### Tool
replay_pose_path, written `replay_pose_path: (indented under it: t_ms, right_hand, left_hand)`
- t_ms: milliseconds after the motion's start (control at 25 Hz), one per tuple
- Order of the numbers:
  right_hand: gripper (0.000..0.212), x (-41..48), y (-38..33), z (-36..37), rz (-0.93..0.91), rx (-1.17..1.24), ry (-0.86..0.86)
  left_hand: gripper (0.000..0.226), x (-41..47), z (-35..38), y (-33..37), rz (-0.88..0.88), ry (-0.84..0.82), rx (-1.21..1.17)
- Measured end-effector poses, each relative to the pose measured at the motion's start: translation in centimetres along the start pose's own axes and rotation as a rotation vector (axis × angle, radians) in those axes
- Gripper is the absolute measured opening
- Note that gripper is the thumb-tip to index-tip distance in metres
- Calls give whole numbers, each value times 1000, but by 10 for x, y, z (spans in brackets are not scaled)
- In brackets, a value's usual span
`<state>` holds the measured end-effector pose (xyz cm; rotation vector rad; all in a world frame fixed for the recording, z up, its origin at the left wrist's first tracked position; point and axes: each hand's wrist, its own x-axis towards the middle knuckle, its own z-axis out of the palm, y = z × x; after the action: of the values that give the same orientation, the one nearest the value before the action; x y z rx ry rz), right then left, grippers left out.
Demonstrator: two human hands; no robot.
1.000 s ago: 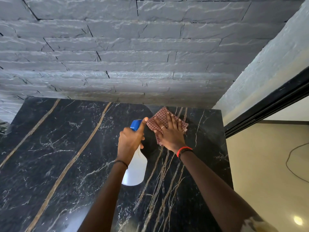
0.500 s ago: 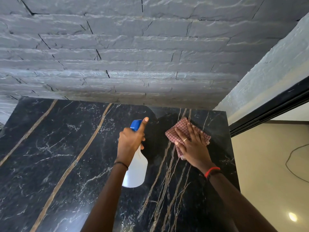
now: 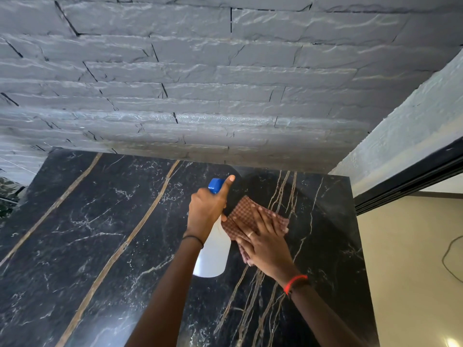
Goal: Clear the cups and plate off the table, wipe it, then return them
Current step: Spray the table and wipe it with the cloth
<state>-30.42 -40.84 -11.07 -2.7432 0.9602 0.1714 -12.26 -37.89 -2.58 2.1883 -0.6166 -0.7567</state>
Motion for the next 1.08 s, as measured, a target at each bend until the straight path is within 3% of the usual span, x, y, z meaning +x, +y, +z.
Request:
replay_pose_path:
  t_ms: [240,440,920,1080]
  right_hand:
    - [57,-39,59,-11,280,81,42]
    - [58,-36,58,-8,307,59,16]
    - [58,-36,62,-9,291,63,27]
    - [54,2,70,-17,277,37,39]
  left_hand:
    - [60,1,25,16,10,-61,44]
    - [65,-4,37,22,9,5,135]
    - [57,6,11,24,-2,59,-4]
    - [62,9,0,19,-30,50,-50]
